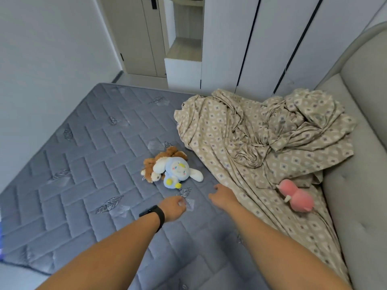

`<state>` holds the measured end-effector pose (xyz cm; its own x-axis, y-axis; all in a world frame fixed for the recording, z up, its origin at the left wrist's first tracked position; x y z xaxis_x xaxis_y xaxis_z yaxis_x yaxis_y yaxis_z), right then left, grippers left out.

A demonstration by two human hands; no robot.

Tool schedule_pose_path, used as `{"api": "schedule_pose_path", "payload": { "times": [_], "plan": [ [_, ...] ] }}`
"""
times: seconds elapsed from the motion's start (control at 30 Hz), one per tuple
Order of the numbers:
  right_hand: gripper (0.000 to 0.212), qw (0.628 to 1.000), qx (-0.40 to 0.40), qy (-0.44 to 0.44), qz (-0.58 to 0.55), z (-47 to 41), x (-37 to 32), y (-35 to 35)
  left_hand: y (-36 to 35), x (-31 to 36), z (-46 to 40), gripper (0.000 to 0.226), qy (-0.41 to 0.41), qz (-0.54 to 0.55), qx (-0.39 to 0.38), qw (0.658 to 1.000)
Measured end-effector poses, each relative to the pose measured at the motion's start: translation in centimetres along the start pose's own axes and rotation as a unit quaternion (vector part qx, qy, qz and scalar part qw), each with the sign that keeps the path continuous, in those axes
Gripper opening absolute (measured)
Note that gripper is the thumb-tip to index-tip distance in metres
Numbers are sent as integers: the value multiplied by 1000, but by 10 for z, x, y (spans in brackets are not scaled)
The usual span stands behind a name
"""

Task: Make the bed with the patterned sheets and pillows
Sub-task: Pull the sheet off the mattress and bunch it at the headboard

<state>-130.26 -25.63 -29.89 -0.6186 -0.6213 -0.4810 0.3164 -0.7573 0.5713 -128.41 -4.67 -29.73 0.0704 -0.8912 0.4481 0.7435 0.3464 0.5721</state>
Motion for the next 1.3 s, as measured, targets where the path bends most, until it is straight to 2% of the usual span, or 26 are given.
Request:
{"api": "schedule_pose_path", "payload": {
  "times": [0.1,0.2,0.3,0.43,0.53,0.6,0.7,0.8,0.87,0.97,1.03,1.13,1.2,1.3],
  "plan": [
    [47,997,4,49,55,-10,-40,-15,22,-35,6,24,23,19,24,999],
    [45,990,2,87,113,-18,-72,-29,39,-65,1,15,43,39,39,998],
    [43,981,-15,109,162,-37,-100,-52,58,-97,-17,17,62,66,52,994],
    [33,973,-15,125,192,-101,-115,-92,81,-143,-83,43,83,88,72,990],
    [42,954,-39,157,252,-179,-124,-123,96,-180,-154,64,68,63,110,990],
    [50,933,-2,178,313,-233,-134,-141,102,-202,-205,73,57,33,126,990],
    [79,934,57,142,323,-306,-145,-163,104,-223,-280,82,46,-28,129,990],
    [107,943,31,96,316,-366,-140,-190,89,-240,-347,97,26,-72,107,991],
    [114,948,13,84,306,-395,-128,-210,70,-247,-383,103,11,-128,72,989],
    [111,945,32,76,315,-431,-117,-237,46,-260,-425,107,-2,-179,74,981],
    [110,946,37,51,318,-453,-118,-250,45,-272,-450,105,7,-137,72,988],
    [109,941,68,37,329,-472,-123,-267,52,-291,-474,85,8,-126,60,990],
    [101,935,92,51,338,-480,-124,-274,51,-299,-483,73,19,-129,72,989],
    [89,926,117,70,352,-481,-123,-273,46,-298,-486,69,38,-118,75,989]
  ]
}}
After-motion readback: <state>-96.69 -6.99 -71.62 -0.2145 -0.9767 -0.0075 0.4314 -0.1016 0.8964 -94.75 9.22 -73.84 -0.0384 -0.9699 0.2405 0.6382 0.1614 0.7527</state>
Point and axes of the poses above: each hand's wrist, its own z-axis away from the middle knuckle, its own y-axis out of the back of the hand, x = y × z, the point moved 1 cm from there along -z, towards the middle knuckle
